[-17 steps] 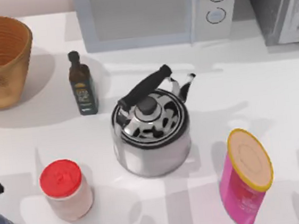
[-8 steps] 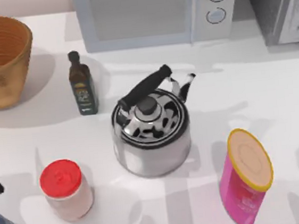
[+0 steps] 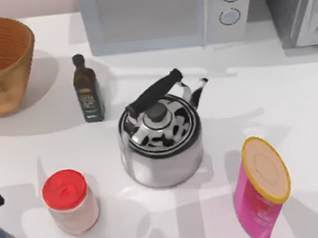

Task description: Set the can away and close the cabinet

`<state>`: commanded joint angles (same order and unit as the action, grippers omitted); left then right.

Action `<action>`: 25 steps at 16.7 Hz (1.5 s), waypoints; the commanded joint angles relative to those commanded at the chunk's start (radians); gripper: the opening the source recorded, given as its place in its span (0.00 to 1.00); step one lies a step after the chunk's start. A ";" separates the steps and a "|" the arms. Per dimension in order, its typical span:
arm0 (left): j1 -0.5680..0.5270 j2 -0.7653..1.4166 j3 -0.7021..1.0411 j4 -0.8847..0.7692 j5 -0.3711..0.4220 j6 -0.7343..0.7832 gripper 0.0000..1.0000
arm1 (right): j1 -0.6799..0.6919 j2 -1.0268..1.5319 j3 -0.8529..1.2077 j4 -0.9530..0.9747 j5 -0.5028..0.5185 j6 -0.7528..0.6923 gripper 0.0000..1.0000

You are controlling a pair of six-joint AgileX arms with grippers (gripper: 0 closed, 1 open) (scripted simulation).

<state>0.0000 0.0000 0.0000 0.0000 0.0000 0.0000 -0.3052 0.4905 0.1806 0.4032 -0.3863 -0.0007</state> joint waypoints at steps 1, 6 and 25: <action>0.000 0.000 0.000 0.000 0.000 0.000 1.00 | -0.060 0.084 0.022 0.065 -0.055 0.000 1.00; 0.000 0.000 0.000 0.000 0.000 0.000 1.00 | -0.373 0.521 0.115 0.395 -0.320 0.001 1.00; 0.000 0.000 0.000 0.000 0.000 0.000 1.00 | -0.726 1.051 0.247 0.738 -0.635 0.021 1.00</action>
<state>0.0000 0.0000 0.0000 0.0000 0.0000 0.0000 -1.0310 1.5411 0.4275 1.1409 -1.0215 0.0204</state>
